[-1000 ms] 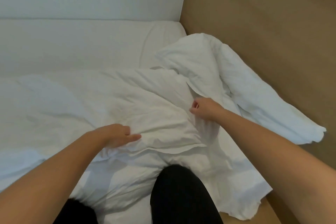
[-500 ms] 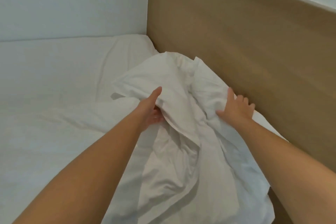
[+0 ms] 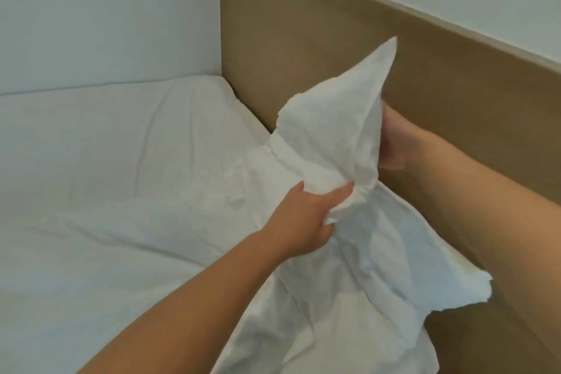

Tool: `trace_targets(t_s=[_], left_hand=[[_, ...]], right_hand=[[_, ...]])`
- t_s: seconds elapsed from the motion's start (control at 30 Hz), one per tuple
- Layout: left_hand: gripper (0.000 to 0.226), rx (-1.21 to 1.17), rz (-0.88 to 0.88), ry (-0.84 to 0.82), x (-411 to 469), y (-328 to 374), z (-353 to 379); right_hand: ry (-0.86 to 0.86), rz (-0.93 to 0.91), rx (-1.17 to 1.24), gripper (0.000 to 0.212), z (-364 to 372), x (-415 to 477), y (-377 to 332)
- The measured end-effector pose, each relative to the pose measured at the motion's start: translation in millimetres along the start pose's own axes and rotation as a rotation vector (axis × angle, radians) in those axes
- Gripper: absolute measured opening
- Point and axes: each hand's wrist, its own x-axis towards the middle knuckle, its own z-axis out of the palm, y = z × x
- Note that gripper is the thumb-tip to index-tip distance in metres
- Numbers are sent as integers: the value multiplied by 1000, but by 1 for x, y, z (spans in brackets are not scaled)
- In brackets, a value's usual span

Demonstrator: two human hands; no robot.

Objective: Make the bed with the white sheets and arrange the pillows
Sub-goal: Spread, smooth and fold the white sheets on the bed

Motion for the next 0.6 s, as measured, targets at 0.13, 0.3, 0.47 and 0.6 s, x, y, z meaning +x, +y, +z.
trace_targets(t_s=[0.13, 0.3, 0.47, 0.6], left_hand=[[60, 94, 175, -82, -28, 44, 7], [65, 160, 275, -178, -58, 85, 17], [74, 375, 60, -652, -100, 74, 55], [56, 296, -3, -541, -115, 68, 61]], right_hand=[[-40, 242, -270, 80, -18, -45, -3], [234, 213, -681, 27, -17, -107, 2], [449, 547, -900, 57, -51, -164, 109], [518, 542, -1112, 104, -57, -177, 190]])
